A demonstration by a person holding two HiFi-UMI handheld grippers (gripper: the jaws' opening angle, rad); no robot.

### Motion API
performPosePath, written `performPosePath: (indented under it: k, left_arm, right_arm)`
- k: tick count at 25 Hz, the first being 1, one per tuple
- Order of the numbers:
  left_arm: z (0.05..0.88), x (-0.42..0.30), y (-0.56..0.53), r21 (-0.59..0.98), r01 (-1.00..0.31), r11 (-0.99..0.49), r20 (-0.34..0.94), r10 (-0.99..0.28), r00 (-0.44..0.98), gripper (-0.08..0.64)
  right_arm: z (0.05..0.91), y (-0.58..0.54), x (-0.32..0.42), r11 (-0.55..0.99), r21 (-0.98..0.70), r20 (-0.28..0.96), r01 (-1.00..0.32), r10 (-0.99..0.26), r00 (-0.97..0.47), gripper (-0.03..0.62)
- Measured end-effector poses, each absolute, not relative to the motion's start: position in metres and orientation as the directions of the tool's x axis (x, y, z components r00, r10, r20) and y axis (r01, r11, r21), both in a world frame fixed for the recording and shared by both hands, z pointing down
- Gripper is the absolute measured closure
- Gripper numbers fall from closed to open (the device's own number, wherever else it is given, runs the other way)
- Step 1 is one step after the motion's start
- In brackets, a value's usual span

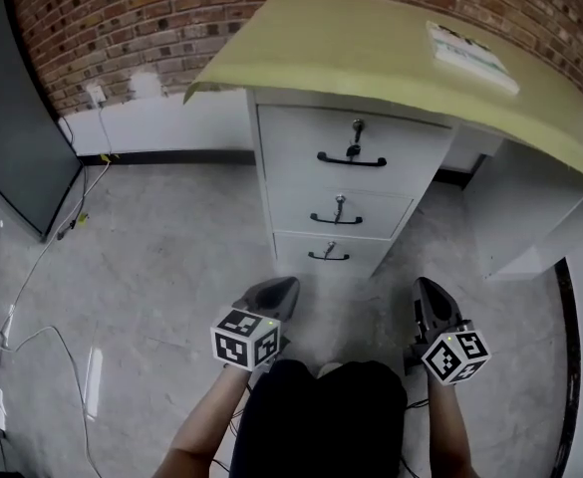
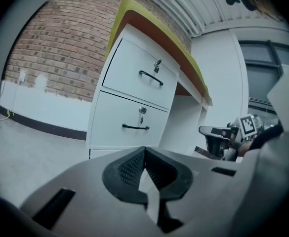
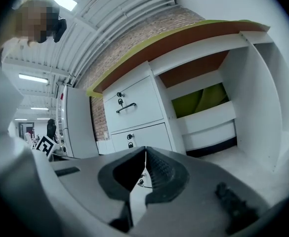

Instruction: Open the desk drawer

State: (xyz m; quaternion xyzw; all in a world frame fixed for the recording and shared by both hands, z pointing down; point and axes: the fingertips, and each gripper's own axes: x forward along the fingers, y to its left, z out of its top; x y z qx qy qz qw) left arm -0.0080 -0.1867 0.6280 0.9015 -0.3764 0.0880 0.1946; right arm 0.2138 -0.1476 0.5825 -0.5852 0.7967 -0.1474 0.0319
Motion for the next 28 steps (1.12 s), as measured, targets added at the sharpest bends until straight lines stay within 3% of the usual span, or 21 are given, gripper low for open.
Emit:
performPosePath:
  k: [7, 13, 20, 28]
  left_arm:
    - [0.640, -0.004, -0.188, 0.386, -0.668, -0.636, 0.222, -0.639, 0.736, 0.551]
    - [0.650, -0.016, -0.198, 0.349, -0.701, -0.621, 0.264, -0.653, 0.710, 0.551]
    - [0.663, -0.020, -0.209, 0.361, -0.635, -0.683, 0.204, -0.607, 0.768, 0.551]
    - [0.710, -0.010, -0.232, 0.394, -0.621, -0.678, 0.232, -0.580, 0.781, 0.551]
  right_arm:
    - [0.603, -0.137, 0.204, 0.302, -0.311, 0.070, -0.901, -0.938, -0.338, 0.578]
    - [0.628, -0.139, 0.187, 0.339, -0.363, 0.055, -0.868, -0.922, -0.383, 0.578]
    - [0.644, -0.151, 0.172, 0.367, -0.395, 0.055, -0.842, -0.906, -0.420, 0.578]
    - [0.683, -0.167, 0.142, 0.369, -0.481, 0.098, -0.796, -0.879, -0.466, 0.578]
